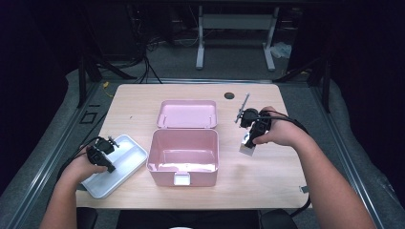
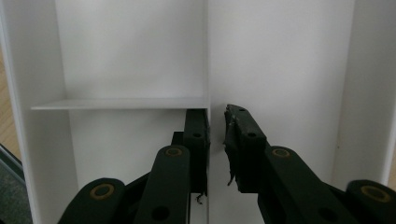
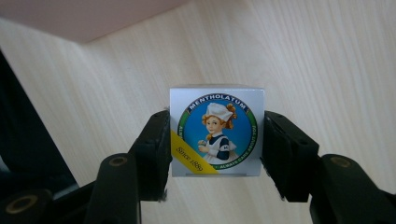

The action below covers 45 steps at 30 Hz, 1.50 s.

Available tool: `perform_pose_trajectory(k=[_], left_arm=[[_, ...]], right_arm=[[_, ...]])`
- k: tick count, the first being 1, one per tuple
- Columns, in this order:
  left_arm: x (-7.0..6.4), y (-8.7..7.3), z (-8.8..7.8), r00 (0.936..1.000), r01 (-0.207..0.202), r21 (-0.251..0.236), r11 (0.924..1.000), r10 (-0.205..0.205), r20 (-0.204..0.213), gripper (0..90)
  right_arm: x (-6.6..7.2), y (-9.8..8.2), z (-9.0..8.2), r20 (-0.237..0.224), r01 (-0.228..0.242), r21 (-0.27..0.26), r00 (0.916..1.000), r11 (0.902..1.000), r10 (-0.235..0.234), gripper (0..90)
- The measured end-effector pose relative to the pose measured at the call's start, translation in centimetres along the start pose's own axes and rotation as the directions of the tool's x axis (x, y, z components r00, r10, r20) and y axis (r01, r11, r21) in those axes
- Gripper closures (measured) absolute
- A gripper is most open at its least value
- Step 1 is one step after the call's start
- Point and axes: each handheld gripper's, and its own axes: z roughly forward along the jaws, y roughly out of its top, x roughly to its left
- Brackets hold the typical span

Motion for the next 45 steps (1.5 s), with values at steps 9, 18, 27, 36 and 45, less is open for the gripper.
perform_pose_trajectory(k=[9,18,27,36,45], left_arm=[[0.0,0.0,0.0,1.0,0.0,-0.001,1.0,0.0,0.0,78.5],[0.0,0.0,0.0,1.0,-0.001,0.001,1.0,0.001,0.0,78.6],[0.0,0.0,0.0,1.0,-0.004,0.002,1.0,0.004,-0.002,78.5],[0.0,0.0,0.0,1.0,-0.006,0.001,1.0,0.006,-0.002,78.5],[0.0,0.0,0.0,0.9999,-0.011,0.0,0.9999,0.011,-0.003,78.5]], right_arm=[[2.0,1.7,-1.4,-0.04,0.228,-0.01,0.9729,0.9737,-0.228,45.8],[3.1,3.3,-3.4,-0.063,0.278,-0.012,0.9586,0.9606,-0.278,45.8],[4.5,5.5,-5.8,-0.093,0.277,-0.053,0.9551,0.9593,-0.281,45.9],[5.9,8.3,-6.7,-0.107,0.298,-0.074,0.9465,0.9517,-0.305,45.9],[6.7,10.7,-5.7,-0.113,0.315,-0.063,0.9404,0.9469,-0.321,45.8]])
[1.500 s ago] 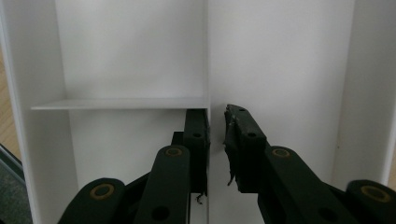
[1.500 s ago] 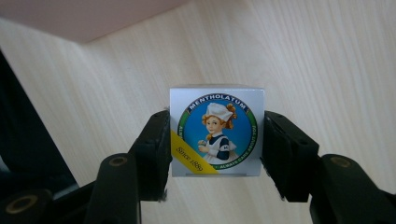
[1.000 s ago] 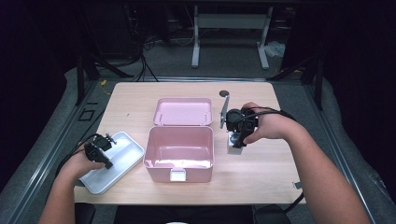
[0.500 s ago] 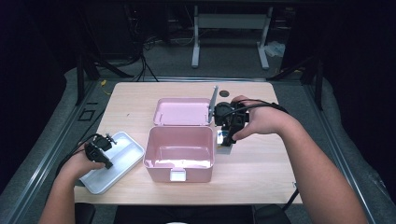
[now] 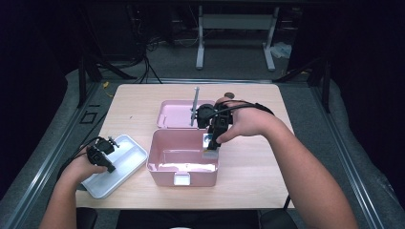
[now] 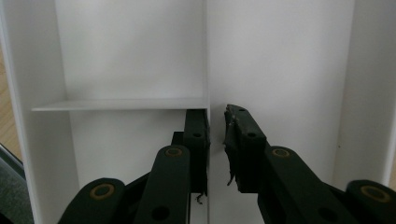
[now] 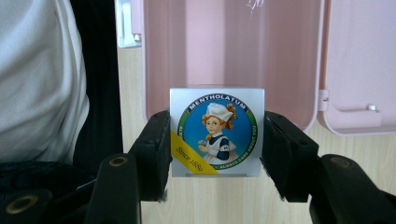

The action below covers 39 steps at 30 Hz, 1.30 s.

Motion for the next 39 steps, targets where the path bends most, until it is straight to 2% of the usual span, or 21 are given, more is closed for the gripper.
perform_pose_trajectory(k=[10,11,13,15,17,18,23,31,34,39], left_arm=[[0.0,0.0,0.0,1.0,-0.003,0.002,1.0,0.003,-0.003,78.5],[0.0,0.0,0.0,1.0,-0.004,0.002,1.0,0.004,-0.003,78.5],[0.0,0.0,0.0,1.0,-0.003,0.002,1.0,0.003,-0.004,78.5],[0.0,0.0,0.0,1.0,-0.004,0.003,1.0,0.004,-0.003,78.5],[0.0,0.0,0.0,1.0,-0.004,0.003,1.0,0.004,-0.004,78.5],[0.0,0.0,0.0,1.0,-0.001,0.0,1.0,0.001,-0.003,78.5],[0.0,0.0,0.0,1.0,-0.002,0.0,1.0,0.002,-0.003,78.5],[0.0,0.0,0.0,1.0,-0.004,-0.002,1.0,0.004,-0.002,78.5],[0.0,0.0,0.0,1.0,-0.004,-0.002,1.0,0.004,-0.002,78.5],[0.0,0.0,0.0,1.0,-0.005,-0.002,1.0,0.005,-0.003,78.5]], right_arm=[[-0.3,0.3,2.0,-0.003,-0.001,0.011,1.0,0.9999,0.001,45.7],[-0.4,0.3,2.8,-0.001,-0.005,0.019,1.0,0.9998,0.005,45.8],[-0.5,0.3,3.2,0.0,-0.006,0.021,1.0,0.9998,0.006,45.8],[-0.7,0.2,4.5,-0.004,-0.005,0.026,1.0,0.9997,0.005,45.7],[-0.7,0.1,4.8,-0.006,-0.005,0.028,1.0,0.9996,0.006,45.7],[-0.8,0.1,5.8,-0.009,-0.007,0.033,0.9999,0.9994,0.008,45.7],[-0.8,0.3,7.3,-0.01,-0.001,0.045,1.0,0.999,0.002,45.7],[-1.0,0.2,9.0,0.0,-0.009,0.05,1.0,0.9987,0.009,45.6],[-1.3,0.0,9.9,-0.001,-0.025,0.043,0.9997,0.9988,0.025,45.6],[-1.5,-0.2,10.4,-0.007,-0.032,0.051,0.9995,0.9982,0.032,45.5]])
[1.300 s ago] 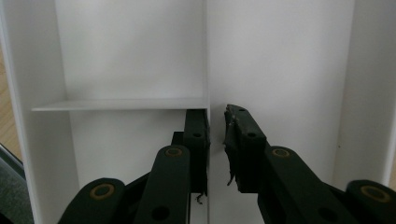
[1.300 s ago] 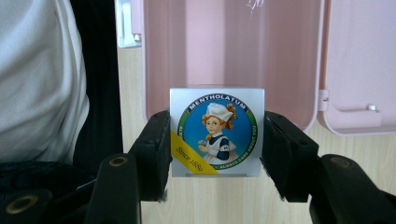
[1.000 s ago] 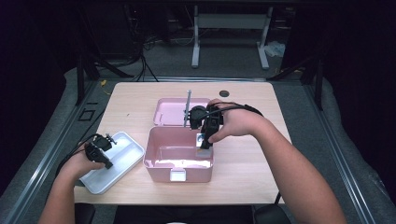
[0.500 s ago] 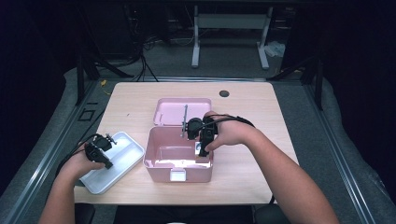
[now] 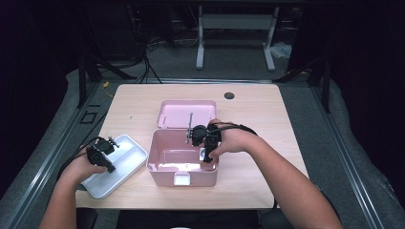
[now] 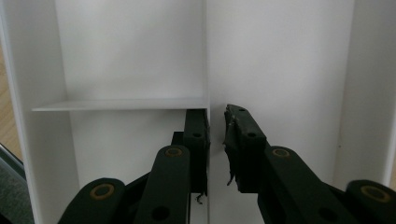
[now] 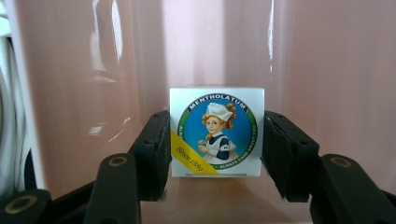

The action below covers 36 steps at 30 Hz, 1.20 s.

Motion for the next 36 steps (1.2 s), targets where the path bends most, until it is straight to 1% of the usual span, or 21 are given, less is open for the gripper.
perform_pose_trajectory(k=[2,6,9,12,14,17,21,22,24,25,26,27,29,30,32,33,36], left_arm=[[0.0,0.0,0.0,1.0,0.0,0.0,1.0,0.0,0.0,78.5],[0.0,0.0,0.0,1.0,0.0,0.0,1.0,0.0,0.0,78.5],[0.0,0.0,0.0,1.0,0.002,-0.002,1.0,-0.002,0.001,78.5],[0.0,0.0,0.0,1.0,0.002,-0.003,1.0,-0.002,0.002,78.5],[0.0,0.0,0.0,1.0,0.006,-0.005,1.0,-0.006,0.002,78.5],[0.0,0.0,0.0,1.0,0.006,-0.005,1.0,-0.006,0.001,78.5],[0.0,0.0,0.0,1.0,0.002,-0.003,1.0,-0.002,0.0,78.5],[0.0,0.0,0.0,1.0,0.002,-0.003,1.0,-0.002,0.0,78.5],[0.0,0.0,0.0,1.0,0.0,-0.001,1.0,0.0,0.0,78.5],[0.0,0.0,0.0,1.0,0.0,0.0,1.0,0.0,-0.001,78.5],[0.0,0.0,0.0,1.0,0.0,0.0,1.0,0.0,-0.001,78.5],[0.0,0.0,0.0,1.0,0.002,0.001,1.0,-0.002,-0.001,78.5],[0.0,0.0,0.0,1.0,0.003,0.001,1.0,-0.003,-0.002,78.5],[0.0,0.0,0.0,1.0,0.003,0.001,1.0,-0.003,-0.002,78.5],[0.0,0.0,0.0,1.0,0.003,0.001,1.0,-0.003,-0.002,78.5],[0.0,0.0,0.0,1.0,0.0,0.004,1.0,0.0,-0.003,78.5],[0.0,0.0,0.0,1.0,-0.001,0.004,1.0,0.001,-0.004,78.5]], right_arm=[[0.0,0.0,0.1,-0.003,-0.008,0.001,1.0,1.0,0.008,45.5],[-0.1,0.0,0.2,-0.009,-0.008,0.008,0.9999,0.9999,0.008,45.3],[-0.1,0.1,0.2,-0.009,-0.02,0.007,0.9998,0.9998,0.02,45.4],[-0.2,0.1,0.0,-0.01,-0.025,-0.001,0.9996,0.9997,0.025,42.7],[-0.2,0.1,0.0,-0.011,-0.021,0.003,0.9997,0.9998,0.021,42.7],[0.0,0.0,-0.2,-0.004,-0.023,-0.005,0.9997,0.9997,0.023,42.6],[0.2,-0.2,-1.3,0.009,-0.025,-0.028,0.9996,0.9993,0.026,42.6],[0.2,-0.2,-1.3,0.009,-0.025,-0.028,0.9996,0.9993,0.026,42.6],[0.3,-0.4,-2.0,0.012,-0.029,-0.037,0.9995,0.9989,0.029,42.6],[0.3,-0.7,-2.8,0.021,-0.028,-0.041,0.9994,0.9988,0.029,42.6],[0.3,-0.7,-2.8,0.021,-0.028,-0.041,0.9994,0.9988,0.029,42.6],[0.4,-1.1,-3.5,0.036,-0.033,-0.048,0.9987,0.9983,0.035,42.6],[0.3,-1.5,-4.3,0.048,-0.039,-0.055,0.998,0.9977,0.042,42.6],[0.3,-1.5,-4.3,0.048,-0.039,-0.055,0.998,0.9977,0.042,42.6],[0.3,-1.9,-5.0,0.058,-0.047,-0.059,0.9971,0.9972,0.051,42.6],[0.2,-2.5,-5.5,0.066,-0.058,-0.066,0.9959,0.9961,0.063,42.6],[0.1,-3.4,-6.0,0.074,-0.077,-0.064,0.9939,0.995,0.082,42.6]])
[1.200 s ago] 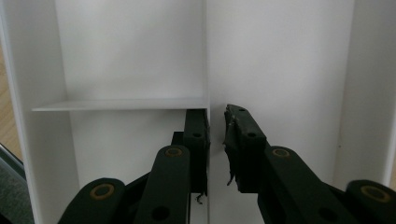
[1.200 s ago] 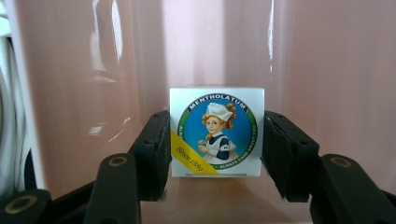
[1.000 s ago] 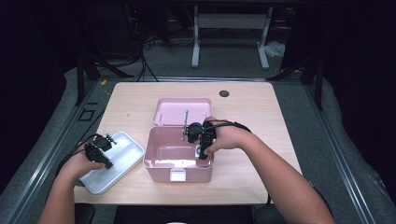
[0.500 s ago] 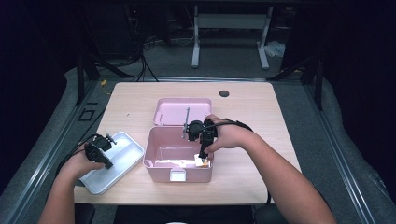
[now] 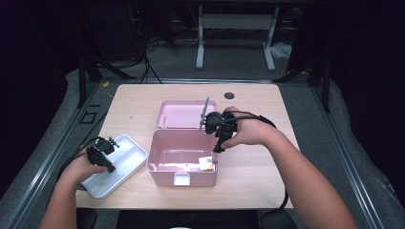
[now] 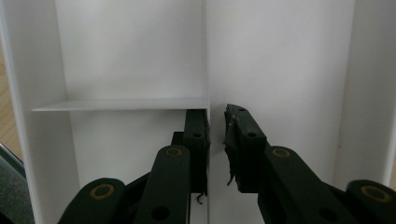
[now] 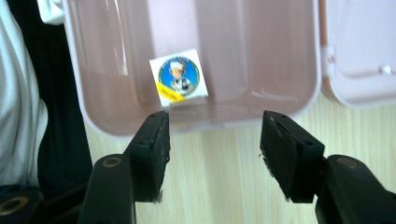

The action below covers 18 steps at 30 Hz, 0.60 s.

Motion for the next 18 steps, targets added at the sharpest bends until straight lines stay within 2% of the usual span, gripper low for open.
perform_pose_trajectory(k=[2,3,6,7,10,11,12,15,18], left_arm=[[0.0,0.0,0.0,1.0,0.001,0.0,1.0,-0.001,0.0,78.5],[0.0,0.0,0.0,1.0,0.001,-0.001,1.0,-0.001,0.0,78.5],[0.0,0.0,0.0,1.0,0.004,-0.003,1.0,-0.004,0.0,78.5],[0.0,0.0,0.0,1.0,0.004,-0.002,1.0,-0.004,0.0,78.5],[0.0,0.0,0.0,1.0,0.004,-0.003,1.0,-0.004,0.002,78.5],[0.0,0.0,0.0,1.0,0.004,-0.003,1.0,-0.004,0.002,78.6],[0.0,0.0,0.0,1.0,0.003,-0.003,1.0,-0.003,0.003,78.6],[0.0,0.0,0.0,1.0,0.004,-0.005,1.0,-0.004,0.005,78.8],[0.1,-0.1,0.0,0.9999,0.005,-0.007,1.0,-0.005,0.009,79.2]], right_arm=[[-0.1,-0.3,-0.1,0.005,-0.006,-0.001,1.0,1.0,0.006,42.6],[-0.3,-1.1,-0.2,0.011,-0.034,-0.003,0.9994,0.9994,0.034,42.6],[-0.5,-1.7,-0.3,0.021,-0.051,-0.005,0.9985,0.9987,0.051,42.6],[-0.6,-2.3,-0.2,0.045,-0.071,-0.003,0.9965,0.9975,0.071,42.6],[-0.8,-3.3,0.2,0.056,-0.109,-0.005,0.9925,0.9941,0.109,42.1],[-0.8,-3.3,0.2,0.056,-0.109,-0.005,0.9925,0.9941,0.109,42.1],[-1.0,-3.9,0.8,0.065,-0.136,-0.009,0.9885,0.9906,0.136,41.4],[-1.2,-4.4,1.4,0.068,-0.162,-0.014,0.9844,0.9867,0.162,41.3],[-1.3,-5.2,2.4,0.082,-0.214,-0.015,0.9732,0.9767,0.215,41.3]])
